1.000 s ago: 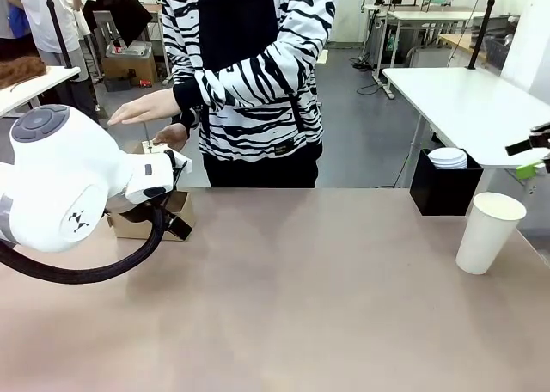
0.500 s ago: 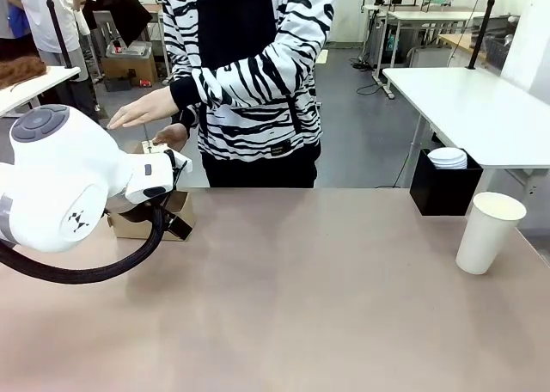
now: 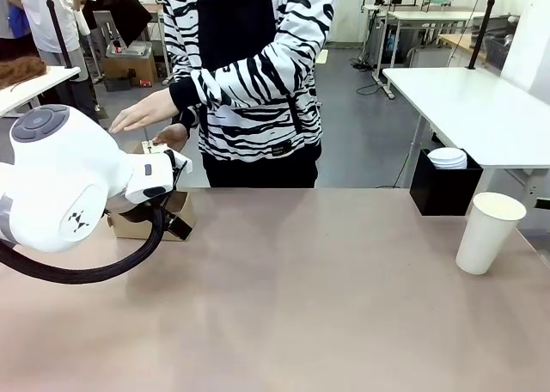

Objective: Pour a drink into a cup and package it in a carrier.
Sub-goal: Pick up the 600 ml Paper Cup and place it in the middle top area of the table.

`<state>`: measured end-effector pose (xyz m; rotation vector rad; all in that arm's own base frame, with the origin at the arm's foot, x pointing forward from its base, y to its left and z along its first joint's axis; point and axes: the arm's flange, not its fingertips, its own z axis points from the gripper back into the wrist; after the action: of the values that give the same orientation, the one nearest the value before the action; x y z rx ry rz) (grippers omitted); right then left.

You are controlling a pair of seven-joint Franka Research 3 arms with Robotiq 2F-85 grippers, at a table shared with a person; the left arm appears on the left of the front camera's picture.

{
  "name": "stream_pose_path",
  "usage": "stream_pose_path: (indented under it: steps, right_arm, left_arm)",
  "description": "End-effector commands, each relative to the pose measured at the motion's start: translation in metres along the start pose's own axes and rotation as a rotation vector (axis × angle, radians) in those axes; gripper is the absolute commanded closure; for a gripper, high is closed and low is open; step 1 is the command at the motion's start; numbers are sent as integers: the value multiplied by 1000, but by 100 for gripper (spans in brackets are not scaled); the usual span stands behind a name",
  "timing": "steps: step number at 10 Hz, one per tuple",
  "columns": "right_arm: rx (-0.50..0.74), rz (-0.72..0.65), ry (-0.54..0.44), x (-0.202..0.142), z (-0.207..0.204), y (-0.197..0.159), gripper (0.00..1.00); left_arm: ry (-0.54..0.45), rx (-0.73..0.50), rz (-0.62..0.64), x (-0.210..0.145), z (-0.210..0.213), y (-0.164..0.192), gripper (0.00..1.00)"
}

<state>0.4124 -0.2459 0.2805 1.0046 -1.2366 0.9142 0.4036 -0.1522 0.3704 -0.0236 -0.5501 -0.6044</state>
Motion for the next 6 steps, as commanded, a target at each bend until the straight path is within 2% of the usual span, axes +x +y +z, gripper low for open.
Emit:
stream_pose_path:
  steps: [1,6]
  right_arm:
    - [35,36,-3,-3,-6,-2,0]
    - [39,14,27,-31,-45,-2,0]
  left_arm:
    - [-1,-1,0,0,0,0,0]
    - [-1,-1,0,0,0,0,0]
